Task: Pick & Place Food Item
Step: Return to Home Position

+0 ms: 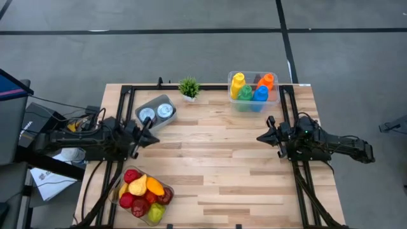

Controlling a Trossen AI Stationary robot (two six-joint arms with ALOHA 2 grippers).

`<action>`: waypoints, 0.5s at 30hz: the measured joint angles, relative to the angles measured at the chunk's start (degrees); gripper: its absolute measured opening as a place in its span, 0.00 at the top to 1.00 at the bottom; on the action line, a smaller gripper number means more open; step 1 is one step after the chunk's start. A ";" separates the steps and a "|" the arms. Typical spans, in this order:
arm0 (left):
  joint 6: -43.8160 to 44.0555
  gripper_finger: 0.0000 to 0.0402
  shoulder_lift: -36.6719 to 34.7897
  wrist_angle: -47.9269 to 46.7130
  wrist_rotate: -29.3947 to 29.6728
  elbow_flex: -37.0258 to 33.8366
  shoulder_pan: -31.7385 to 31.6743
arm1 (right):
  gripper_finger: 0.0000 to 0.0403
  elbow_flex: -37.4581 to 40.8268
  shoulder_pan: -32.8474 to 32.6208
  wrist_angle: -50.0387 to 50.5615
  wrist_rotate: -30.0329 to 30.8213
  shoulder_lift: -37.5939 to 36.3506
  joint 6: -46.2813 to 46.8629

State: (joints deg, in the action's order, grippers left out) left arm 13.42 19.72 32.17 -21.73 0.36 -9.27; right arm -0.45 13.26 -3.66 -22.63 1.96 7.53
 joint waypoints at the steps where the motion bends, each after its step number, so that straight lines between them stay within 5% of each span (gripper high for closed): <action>1: -4.22 1.00 -2.27 -3.22 -0.48 -0.02 1.32 | 1.00 0.00 0.00 0.00 0.00 0.00 0.00; 7: -9.69 1.00 -19.64 -27.35 5.76 0.02 5.97 | 1.00 0.00 0.00 0.00 0.02 0.02 0.00; 15: -17.62 1.00 -19.73 -29.96 13.67 0.04 9.15 | 1.00 0.02 -0.09 -0.11 0.19 0.23 0.00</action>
State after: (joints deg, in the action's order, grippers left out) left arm -4.20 -0.01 2.20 -8.06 0.40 -0.12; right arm -0.43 13.17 -3.77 -22.44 2.19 7.53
